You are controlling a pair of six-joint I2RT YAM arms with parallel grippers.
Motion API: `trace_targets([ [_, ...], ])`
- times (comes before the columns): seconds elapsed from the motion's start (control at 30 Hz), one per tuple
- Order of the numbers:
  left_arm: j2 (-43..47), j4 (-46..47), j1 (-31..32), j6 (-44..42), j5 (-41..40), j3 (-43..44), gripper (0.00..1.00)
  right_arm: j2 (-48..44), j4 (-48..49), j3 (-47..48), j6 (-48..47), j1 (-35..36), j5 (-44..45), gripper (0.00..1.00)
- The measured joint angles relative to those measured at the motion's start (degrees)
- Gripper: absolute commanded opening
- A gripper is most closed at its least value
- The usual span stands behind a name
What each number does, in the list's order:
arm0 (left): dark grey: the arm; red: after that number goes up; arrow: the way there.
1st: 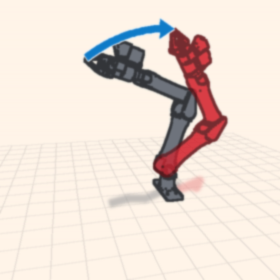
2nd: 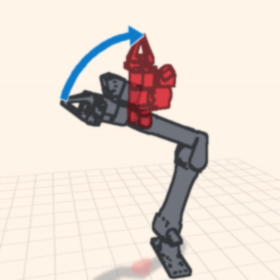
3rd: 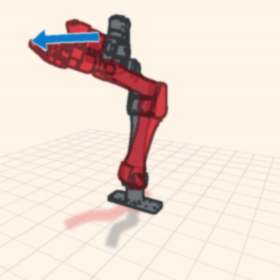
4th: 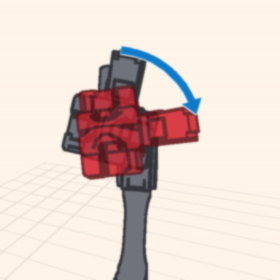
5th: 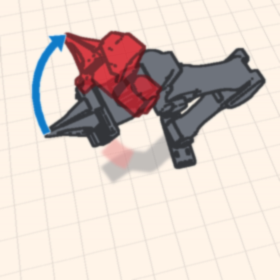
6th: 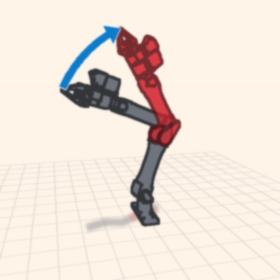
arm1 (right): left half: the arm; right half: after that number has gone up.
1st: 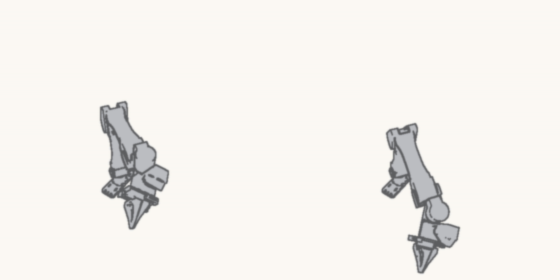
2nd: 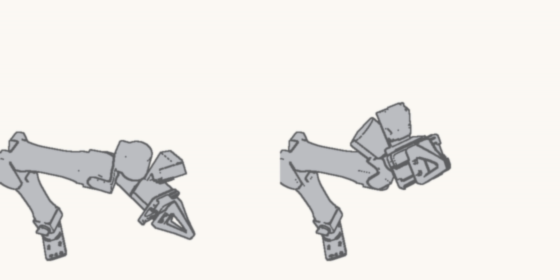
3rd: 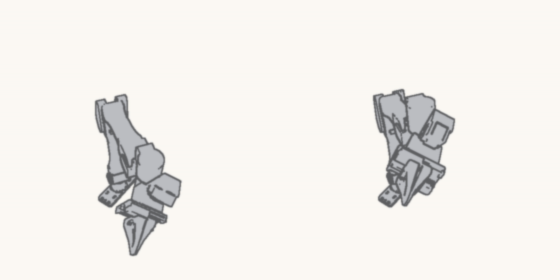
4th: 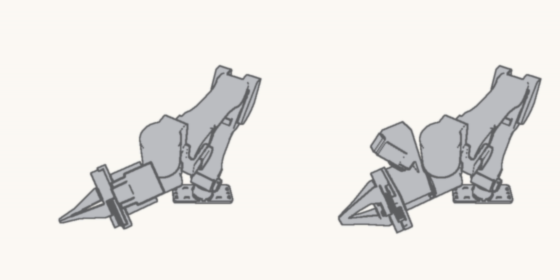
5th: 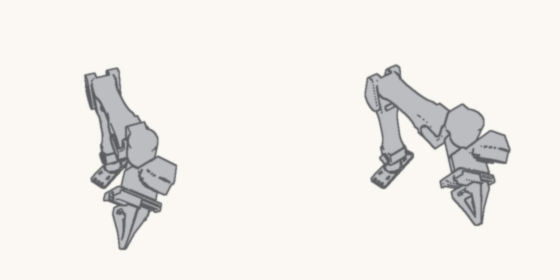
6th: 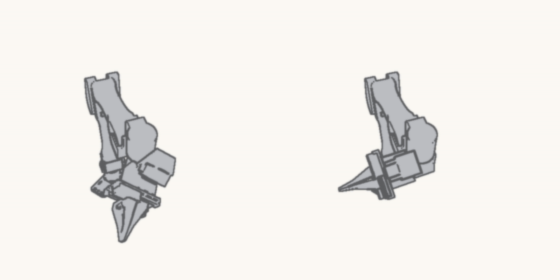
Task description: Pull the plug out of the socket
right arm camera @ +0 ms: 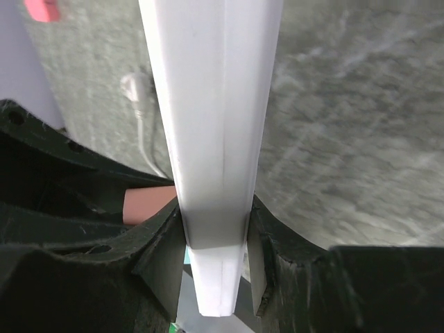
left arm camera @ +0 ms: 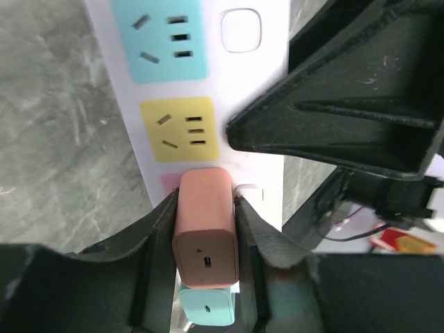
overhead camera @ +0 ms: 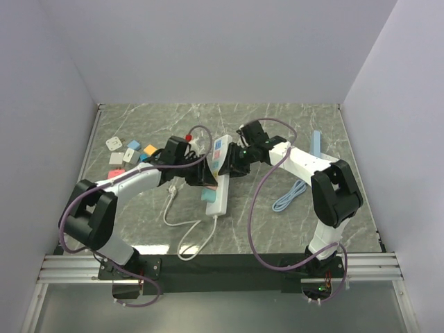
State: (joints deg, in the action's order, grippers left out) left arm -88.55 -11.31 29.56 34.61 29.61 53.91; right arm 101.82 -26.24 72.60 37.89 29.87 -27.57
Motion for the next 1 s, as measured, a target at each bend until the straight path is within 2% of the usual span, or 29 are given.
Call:
trace_targets([
  [0.17, 3.32, 4.76, -5.25, 1.44, 5.16, -4.66, 0.01, 0.00, 4.02, -1.07, 1.29, 0.26, -0.85, 0.00],
  [0.4, 9.55, 9.81, -14.47, 0.92, 11.19, -7.45, 0.01, 1.01, 0.52, -3.98, 0.07, -0.79, 1.18, 0.00],
  [0.57, 10.40, 5.25, -21.00, -2.10, 7.93, -5.86, 0.01, 1.05, 0.42, -3.96, -0.31, -0.81, 1.07, 0.00],
  [0.8, 5.29, 2.95, -35.30, -2.71, 2.99, -4.92, 0.01, 1.05, -0.02, -3.96, -1.03, -0.81, 0.76, 0.00],
  [1.0, 1.42, 2.43, -39.50, -2.54, 0.37, -5.64, 0.02, 1.05, -0.22, -3.96, -1.75, -0.81, 0.35, 0.00],
])
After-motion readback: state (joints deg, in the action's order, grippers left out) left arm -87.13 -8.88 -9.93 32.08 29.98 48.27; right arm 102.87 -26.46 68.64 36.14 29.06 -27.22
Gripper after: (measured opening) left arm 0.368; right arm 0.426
